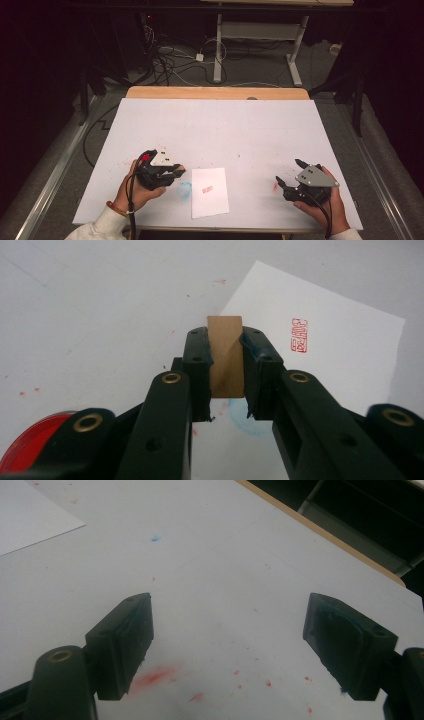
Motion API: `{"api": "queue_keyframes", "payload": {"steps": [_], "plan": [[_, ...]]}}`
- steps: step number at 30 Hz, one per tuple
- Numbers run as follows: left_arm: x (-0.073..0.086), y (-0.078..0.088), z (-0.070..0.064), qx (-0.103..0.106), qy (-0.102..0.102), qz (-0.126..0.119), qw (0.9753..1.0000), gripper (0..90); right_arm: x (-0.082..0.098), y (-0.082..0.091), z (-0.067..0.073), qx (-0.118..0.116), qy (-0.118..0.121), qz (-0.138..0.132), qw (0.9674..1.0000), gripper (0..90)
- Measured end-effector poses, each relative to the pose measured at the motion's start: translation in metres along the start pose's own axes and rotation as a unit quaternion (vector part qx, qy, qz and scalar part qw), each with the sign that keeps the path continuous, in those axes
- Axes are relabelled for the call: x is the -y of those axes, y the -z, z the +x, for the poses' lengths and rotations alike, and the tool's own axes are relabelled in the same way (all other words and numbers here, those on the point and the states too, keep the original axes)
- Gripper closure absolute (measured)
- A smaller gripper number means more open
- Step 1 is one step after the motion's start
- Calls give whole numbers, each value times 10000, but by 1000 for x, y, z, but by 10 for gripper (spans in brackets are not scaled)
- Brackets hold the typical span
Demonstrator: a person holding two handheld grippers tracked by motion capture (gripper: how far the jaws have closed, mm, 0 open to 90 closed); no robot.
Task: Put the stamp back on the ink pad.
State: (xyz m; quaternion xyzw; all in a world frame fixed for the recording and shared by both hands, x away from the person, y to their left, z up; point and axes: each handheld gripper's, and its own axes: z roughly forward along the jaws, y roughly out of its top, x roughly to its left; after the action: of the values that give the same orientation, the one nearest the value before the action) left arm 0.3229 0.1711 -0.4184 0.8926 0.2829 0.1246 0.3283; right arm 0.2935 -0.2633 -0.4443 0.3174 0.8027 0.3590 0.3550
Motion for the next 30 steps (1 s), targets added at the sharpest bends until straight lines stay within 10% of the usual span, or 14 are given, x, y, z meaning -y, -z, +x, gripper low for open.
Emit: {"api": "queue_keyframes", "payload": {"steps": [30], "plan": [[29, 25, 57, -627, 741, 10, 9953, 737, 2, 2, 2, -36, 34, 50, 10000, 203]]}}
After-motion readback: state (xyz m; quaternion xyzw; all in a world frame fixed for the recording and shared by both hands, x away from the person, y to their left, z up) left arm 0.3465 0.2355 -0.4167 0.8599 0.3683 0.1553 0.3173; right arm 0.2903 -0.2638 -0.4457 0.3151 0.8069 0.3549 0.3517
